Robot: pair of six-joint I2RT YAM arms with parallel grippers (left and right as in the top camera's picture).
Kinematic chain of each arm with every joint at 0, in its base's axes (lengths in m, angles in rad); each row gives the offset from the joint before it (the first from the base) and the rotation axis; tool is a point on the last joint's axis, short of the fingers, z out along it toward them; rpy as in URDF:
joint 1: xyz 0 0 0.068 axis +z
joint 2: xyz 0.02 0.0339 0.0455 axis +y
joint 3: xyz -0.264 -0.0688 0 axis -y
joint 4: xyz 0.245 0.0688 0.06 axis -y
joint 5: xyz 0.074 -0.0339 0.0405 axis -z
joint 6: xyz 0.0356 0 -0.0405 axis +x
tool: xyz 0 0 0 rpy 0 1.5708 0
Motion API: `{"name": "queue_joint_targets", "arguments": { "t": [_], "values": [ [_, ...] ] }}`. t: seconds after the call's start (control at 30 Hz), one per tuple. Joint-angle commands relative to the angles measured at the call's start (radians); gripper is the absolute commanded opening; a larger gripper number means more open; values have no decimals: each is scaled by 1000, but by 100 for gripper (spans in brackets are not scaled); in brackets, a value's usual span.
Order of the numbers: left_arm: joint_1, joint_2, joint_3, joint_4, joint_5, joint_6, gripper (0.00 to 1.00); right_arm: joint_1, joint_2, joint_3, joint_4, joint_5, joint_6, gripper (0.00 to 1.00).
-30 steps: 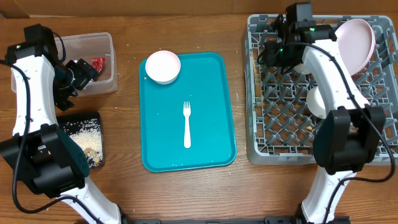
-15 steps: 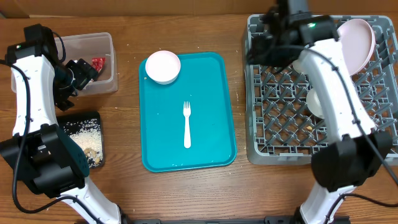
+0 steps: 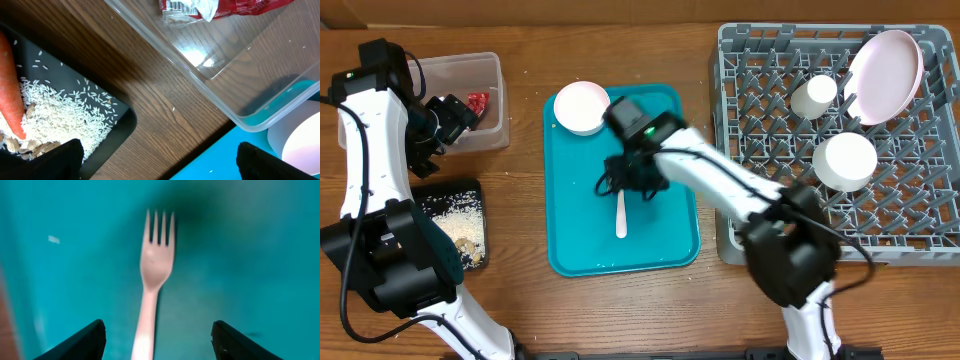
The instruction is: Sort waste into correct bins and load items into the dishwasher rack
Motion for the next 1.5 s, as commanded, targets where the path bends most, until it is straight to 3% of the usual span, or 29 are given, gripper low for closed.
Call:
{"name": "queue_joint_targets", "arguments": {
  "t": [0.0, 0.17, 0.4, 0.77, 1.07, 1.27, 1.47],
  "values": [
    [-2, -6, 3, -2, 7, -20, 100, 23, 37, -2, 20, 50, 90, 70],
    [-2, -6, 3, -2, 7, -20, 100, 58, 89, -2, 40, 51, 108, 68],
    [-2, -6, 3, -2, 7, -20, 100, 90, 148, -3, 47, 179, 153, 31],
    [-2, -6, 3, -2, 7, -20, 100, 93, 154, -2, 4, 285, 163, 4],
    [-2, -6, 3, -2, 7, -20, 100, -10, 63, 170, -188, 116, 20, 4],
    [-2, -6, 3, -2, 7, -20, 100, -205, -66, 394, -376, 105, -172, 4],
    [-2, -6, 3, -2, 7, -20, 100, -462, -116, 583, -424, 76, -439, 4]
  ]
}}
